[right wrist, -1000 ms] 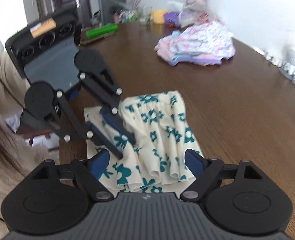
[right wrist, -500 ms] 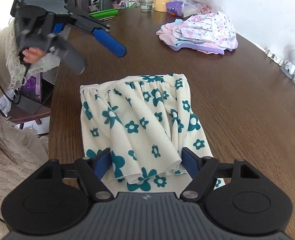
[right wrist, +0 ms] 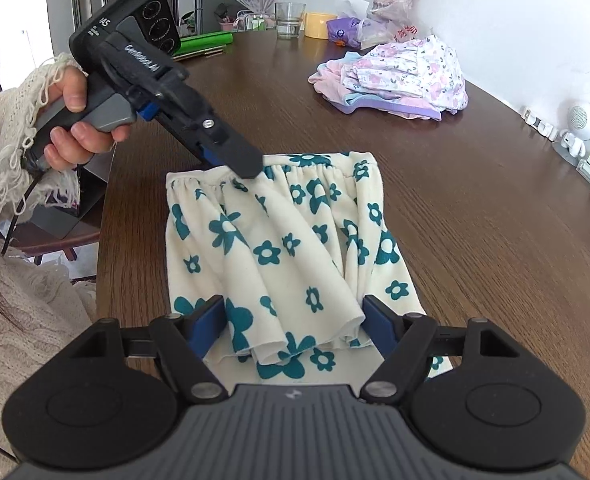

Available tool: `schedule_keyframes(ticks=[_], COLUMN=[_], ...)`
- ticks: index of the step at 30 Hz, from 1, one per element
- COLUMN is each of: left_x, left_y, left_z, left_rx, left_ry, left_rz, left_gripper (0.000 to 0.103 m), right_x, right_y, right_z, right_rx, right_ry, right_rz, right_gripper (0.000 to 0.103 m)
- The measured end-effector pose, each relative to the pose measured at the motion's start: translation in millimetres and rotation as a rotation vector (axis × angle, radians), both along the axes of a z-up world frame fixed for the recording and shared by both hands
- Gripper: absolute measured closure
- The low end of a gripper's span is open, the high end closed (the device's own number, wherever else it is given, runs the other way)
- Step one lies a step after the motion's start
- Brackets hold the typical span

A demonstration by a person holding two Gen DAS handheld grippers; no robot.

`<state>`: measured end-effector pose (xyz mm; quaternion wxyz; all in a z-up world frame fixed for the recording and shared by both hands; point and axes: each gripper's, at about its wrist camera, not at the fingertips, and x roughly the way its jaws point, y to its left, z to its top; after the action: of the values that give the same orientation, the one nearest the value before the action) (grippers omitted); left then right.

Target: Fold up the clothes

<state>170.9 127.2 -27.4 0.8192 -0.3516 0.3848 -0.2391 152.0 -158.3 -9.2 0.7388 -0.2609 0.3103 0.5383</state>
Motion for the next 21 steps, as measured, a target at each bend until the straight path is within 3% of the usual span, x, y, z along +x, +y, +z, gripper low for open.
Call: schedule_keyframes(ticks=[1, 2, 4, 7, 9, 11, 14, 17, 21], left_x=[1, 2, 2, -6, -11, -14, -16, -17, -16], left_y=[-1, -2, -1, 0, -2, -7, -11, -14, -18], left_z=[-1, -3, 4, 22, 28, 27, 15, 5, -4], left_rx=[-0.011, -0.023, -0.03, -0.03, -0.024, -0.01, -0.028, -0.047, -0.053], left_ry=[0.001, 0.003, -0.032, -0.145, -0.2, -0.224, -0.235, -0.236, -0.255], left_rz=[0.003, 0.006, -0.019, -0.059, -0.06, -0.035, 0.015, 0.062, 0.126], left_gripper=[0.049, 0.062, 0.074, 0.074, 0.068, 0.05, 0.041, 0.032, 0.031], right_x=[0, 0, 0, 0, 1, 2, 4, 5, 7], right_y=[-1, -1, 0, 2, 4, 5, 6, 7, 7], right_z=[-1, -1, -1, 0, -1, -1, -1, -1, 0], right_rx=[0.008, 0.013, 0.016, 0.019, 0.027, 0.036, 0.048, 0.058, 0.066], right_ry=[0.0, 0.0, -0.003, -0.005, -0.002, 0.001, 0.005, 0.01, 0.019], right_rz=[-0.003, -0.005, -0.009, -0.024, -0.036, -0.046, -0.058, -0.07, -0.088], right_gripper=[0.029, 0.029, 0.03, 0.032, 0.033, 0.034, 0.037, 0.04, 0.042])
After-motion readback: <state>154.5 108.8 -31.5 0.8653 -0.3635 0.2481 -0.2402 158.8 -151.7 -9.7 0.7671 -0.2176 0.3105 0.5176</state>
